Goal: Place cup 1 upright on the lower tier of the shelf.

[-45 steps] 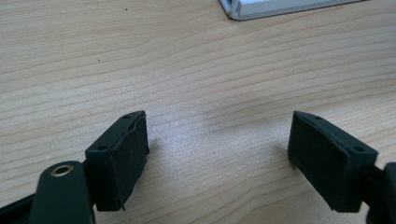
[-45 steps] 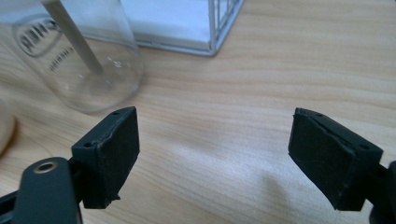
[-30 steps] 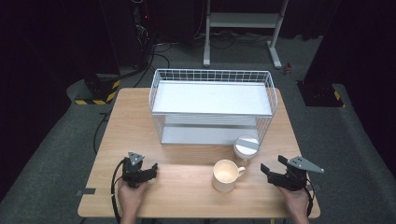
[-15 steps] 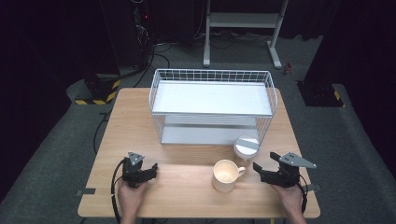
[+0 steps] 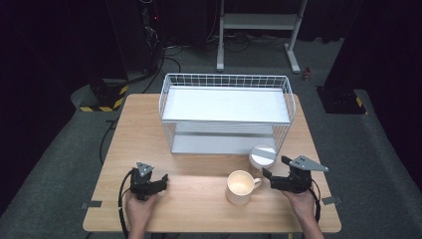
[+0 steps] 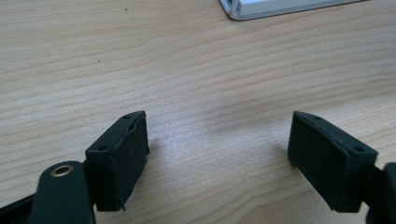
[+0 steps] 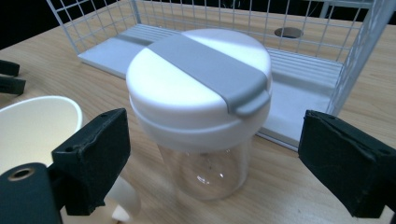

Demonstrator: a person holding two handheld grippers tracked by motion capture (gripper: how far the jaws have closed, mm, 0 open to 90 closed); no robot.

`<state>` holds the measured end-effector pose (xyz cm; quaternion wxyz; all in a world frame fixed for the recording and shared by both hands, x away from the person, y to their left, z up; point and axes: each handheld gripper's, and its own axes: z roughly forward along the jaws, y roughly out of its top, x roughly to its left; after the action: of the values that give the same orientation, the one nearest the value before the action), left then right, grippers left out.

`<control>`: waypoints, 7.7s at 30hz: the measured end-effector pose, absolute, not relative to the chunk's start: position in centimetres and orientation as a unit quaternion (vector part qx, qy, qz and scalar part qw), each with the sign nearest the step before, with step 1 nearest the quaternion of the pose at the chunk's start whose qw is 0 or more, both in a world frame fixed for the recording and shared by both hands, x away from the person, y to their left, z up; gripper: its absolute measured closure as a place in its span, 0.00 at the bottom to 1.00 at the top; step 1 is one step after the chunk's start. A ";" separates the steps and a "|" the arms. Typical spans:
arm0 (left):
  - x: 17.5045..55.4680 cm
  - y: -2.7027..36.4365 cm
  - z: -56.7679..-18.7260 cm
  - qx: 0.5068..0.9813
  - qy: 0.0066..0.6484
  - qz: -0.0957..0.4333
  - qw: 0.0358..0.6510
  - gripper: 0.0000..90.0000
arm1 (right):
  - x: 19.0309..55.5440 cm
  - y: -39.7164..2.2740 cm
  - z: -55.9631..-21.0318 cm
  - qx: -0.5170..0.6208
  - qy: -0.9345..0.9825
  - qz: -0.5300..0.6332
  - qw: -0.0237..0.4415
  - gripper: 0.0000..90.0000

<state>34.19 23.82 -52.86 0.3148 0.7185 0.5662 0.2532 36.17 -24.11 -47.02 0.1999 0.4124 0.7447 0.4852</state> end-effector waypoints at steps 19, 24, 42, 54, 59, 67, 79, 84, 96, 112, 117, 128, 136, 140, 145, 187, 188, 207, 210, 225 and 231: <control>34.2 23.8 -52.9 0.719 0.566 0.253 0.315 0.23 | 37.9 -22.0 -47.4 0.411 0.757 0.470 0.194 0.09; 34.2 23.8 -52.9 0.719 0.566 0.253 0.315 0.23 | 38.0 -21.9 -47.6 0.409 0.758 0.468 0.196 0.09; 34.2 23.8 -52.9 0.719 0.565 0.253 0.315 0.23 | 38.7 -21.0 -49.1 0.406 0.774 0.446 0.193 0.09; 34.2 23.8 -52.9 0.719 0.565 0.253 0.316 0.23 | 39.3 -20.7 -49.5 0.405 0.777 0.440 0.194 0.15; 34.2 23.8 -52.9 0.719 0.565 0.253 0.316 0.23 | 39.3 -20.6 -49.4 0.400 0.778 0.439 0.204 0.16; 34.2 23.8 -52.9 0.719 0.565 0.252 0.316 0.23 | 39.4 -20.6 -49.4 0.396 0.779 0.436 0.214 0.20; 34.2 23.8 -52.9 0.720 0.565 0.252 0.316 0.23 | 39.6 -20.7 -49.5 0.392 0.779 0.439 0.218 0.21; 34.2 23.8 -52.9 0.719 0.565 0.253 0.316 0.23 | 39.7 -20.8 -49.5 0.393 0.778 0.439 0.219 0.21; 34.2 23.8 -52.9 0.719 0.565 0.252 0.316 0.23 | 39.9 -20.8 -48.9 0.389 0.774 0.445 0.224 0.21; 34.2 23.8 -52.9 0.719 0.565 0.252 0.316 0.23 | 41.4 -19.5 -47.5 0.379 0.777 0.449 0.226 0.21; 34.2 23.8 -52.9 0.719 0.565 0.252 0.316 0.23 | 42.0 -19.2 -47.3 0.381 0.777 0.448 0.225 0.21; 34.2 23.9 -52.9 0.717 0.567 0.254 0.316 0.24 | 43.7 -18.1 -47.6 0.389 0.781 0.434 0.223 0.21; 34.2 23.9 -52.9 0.717 0.567 0.254 0.316 0.24 | 44.6 -17.7 -47.7 0.398 0.778 0.432 0.223 0.21; 34.2 23.9 -52.9 0.717 0.567 0.254 0.316 0.24 | 45.0 -17.6 -47.7 0.398 0.777 0.433 0.224 0.21; 34.2 23.9 -52.9 0.717 0.567 0.254 0.316 0.24 | 45.1 -17.6 -47.9 0.399 0.774 0.437 0.225 0.21; 34.2 23.9 -52.9 0.717 0.568 0.255 0.315 0.25 | 46.8 -17.1 -48.1 0.409 0.773 0.420 0.242 0.16; 34.2 23.9 -52.9 0.717 0.568 0.255 0.315 0.25 | 46.8 -17.1 -48.1 0.409 0.773 0.420 0.242 0.16; 34.2 23.9 -52.9 0.717 0.568 0.255 0.315 0.25 | 45.6 -17.6 -49.0 0.428 0.776 0.399 0.237 0.22; 34.2 23.9 -52.9 0.717 0.568 0.255 0.315 0.25 | 45.4 -17.6 -49.0 0.432 0.774 0.398 0.236 0.23; 34.2 23.9 -52.9 0.716 0.568 0.255 0.316 0.25 | 45.7 -17.9 -49.7 0.450 0.770 0.388 0.232 0.36; 34.2 23.9 -52.9 0.717 0.567 0.254 0.315 0.25 | 46.1 -17.7 -49.7 0.458 0.767 0.385 0.234 0.43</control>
<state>34.21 23.88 -52.85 0.3153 0.7174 0.5669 0.2540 46.14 -17.67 -49.66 0.2341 0.4577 0.7666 0.3848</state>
